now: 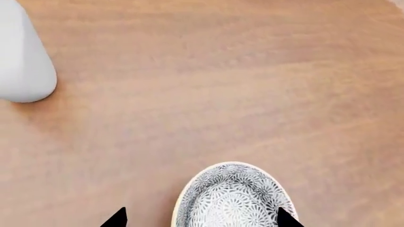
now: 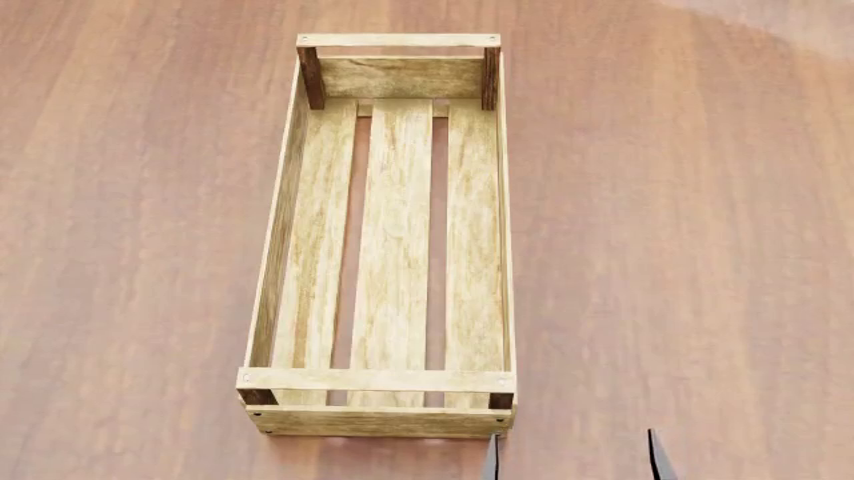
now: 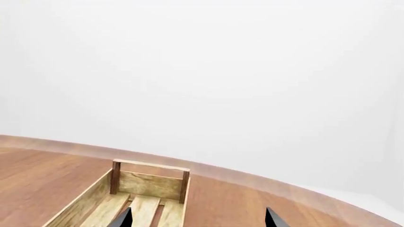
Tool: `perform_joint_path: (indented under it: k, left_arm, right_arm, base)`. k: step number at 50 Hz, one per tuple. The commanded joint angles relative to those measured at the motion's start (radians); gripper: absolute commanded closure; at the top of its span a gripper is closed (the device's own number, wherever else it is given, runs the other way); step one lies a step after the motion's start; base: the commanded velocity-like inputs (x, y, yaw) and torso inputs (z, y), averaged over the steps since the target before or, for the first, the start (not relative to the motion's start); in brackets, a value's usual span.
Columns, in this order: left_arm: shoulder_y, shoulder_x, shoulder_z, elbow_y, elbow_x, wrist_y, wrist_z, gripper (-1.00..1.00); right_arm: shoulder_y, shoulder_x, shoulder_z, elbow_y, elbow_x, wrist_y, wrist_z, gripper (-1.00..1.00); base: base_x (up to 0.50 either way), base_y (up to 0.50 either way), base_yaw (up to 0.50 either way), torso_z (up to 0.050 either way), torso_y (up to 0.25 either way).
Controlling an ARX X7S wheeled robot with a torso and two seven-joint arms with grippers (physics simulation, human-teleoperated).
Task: Stack the right bowl on the left bowl and place them in the tray.
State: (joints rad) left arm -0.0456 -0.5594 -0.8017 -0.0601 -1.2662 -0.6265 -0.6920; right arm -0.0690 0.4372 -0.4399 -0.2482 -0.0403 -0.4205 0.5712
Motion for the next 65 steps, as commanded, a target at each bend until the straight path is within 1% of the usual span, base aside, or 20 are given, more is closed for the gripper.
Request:
perform_joint_path:
  k: [1, 19, 29, 39, 54, 65]
  left_arm:
    - [-0.010, 0.024, -0.023, -0.040, 0.013, 0.002, 0.031, -1.00]
    - [-0.048, 0.042, -0.008, -0.067, -0.001, 0.005, 0.038, -1.00]
    - [-0.042, 0.044, -0.007, -0.072, 0.007, 0.009, 0.034, -1.00]
    - [-0.052, 0.040, 0.001, -0.125, 0.027, 0.026, 0.064, -1.00]
    - [-0.052, 0.050, -0.004, -0.119, 0.012, 0.022, 0.060, -1.00]
    - [-0.074, 0.059, -0.003, -0.157, 0.008, 0.031, 0.068, -1.00]
  right_arm:
    - [0.001, -0.017, 0.019, -0.002, -0.016, 0.004, -0.021, -1.00]
    - [0.001, -0.016, 0.010, 0.004, -0.019, -0.001, -0.020, -1.00]
    - [0.002, -0.015, 0.006, 0.005, -0.021, 0.001, -0.019, -1.00]
    - [0.003, -0.014, 0.003, 0.005, -0.022, 0.003, -0.019, -1.00]
    - [0.001, -0.011, -0.002, 0.002, -0.024, 0.005, -0.017, -1.00]
    - [0.002, -0.010, -0.005, 0.003, -0.025, 0.004, -0.016, -1.00]
  base:
    - [0.00, 0.00, 0.00, 0.000, 0.000]
    - [0.00, 0.00, 0.00, 0.000, 0.000]
    - [0.00, 0.00, 0.00, 0.000, 0.000]
    - [0.00, 0.00, 0.00, 0.000, 0.000]
    - [0.00, 0.00, 0.00, 0.000, 0.000]
    - [0.00, 0.00, 0.00, 0.000, 0.000]
